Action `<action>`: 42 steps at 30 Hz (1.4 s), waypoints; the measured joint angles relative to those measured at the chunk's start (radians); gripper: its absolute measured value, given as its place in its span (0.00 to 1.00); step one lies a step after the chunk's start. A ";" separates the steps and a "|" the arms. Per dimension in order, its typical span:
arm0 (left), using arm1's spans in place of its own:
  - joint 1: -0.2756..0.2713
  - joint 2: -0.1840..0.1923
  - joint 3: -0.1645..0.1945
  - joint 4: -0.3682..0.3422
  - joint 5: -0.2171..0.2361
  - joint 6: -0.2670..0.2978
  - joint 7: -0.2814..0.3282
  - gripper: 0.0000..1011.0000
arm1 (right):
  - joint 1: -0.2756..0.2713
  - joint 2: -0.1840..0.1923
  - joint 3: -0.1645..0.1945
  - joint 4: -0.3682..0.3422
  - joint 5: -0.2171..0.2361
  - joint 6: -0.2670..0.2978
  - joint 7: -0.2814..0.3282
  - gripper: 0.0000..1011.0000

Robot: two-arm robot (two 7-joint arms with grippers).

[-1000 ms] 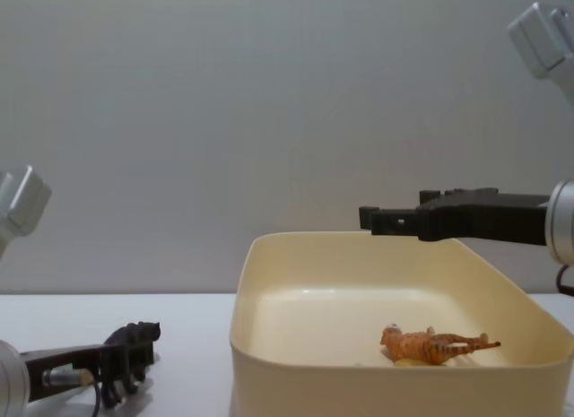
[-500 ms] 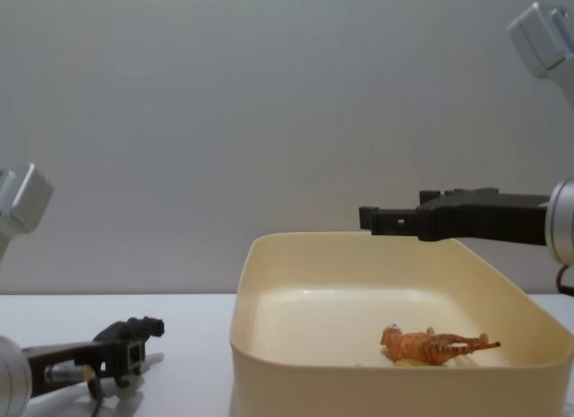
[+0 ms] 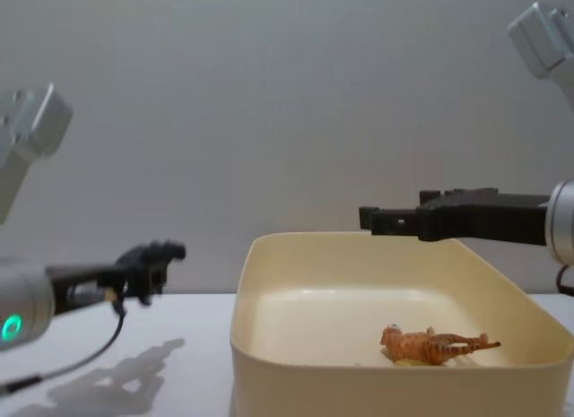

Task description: Pick up the toy alternately with two hands and place it into the central storage box.

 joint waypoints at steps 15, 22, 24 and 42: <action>-0.132 -0.037 -0.003 0.027 0.129 0.013 -0.198 0.31 | 0.000 0.000 0.000 0.000 0.000 0.000 0.000 0.99; -0.200 -0.056 0.006 0.072 0.205 0.035 -0.319 0.31 | 0.000 0.000 0.000 0.000 0.000 0.000 0.000 0.99; -0.213 -0.060 0.009 0.083 0.226 0.040 -0.351 0.31 | 0.000 0.000 0.000 0.000 0.000 0.000 0.000 0.99; -0.357 -0.107 0.056 0.232 0.497 0.035 -0.589 0.40 | 0.000 0.000 0.000 0.000 0.000 0.000 0.000 0.99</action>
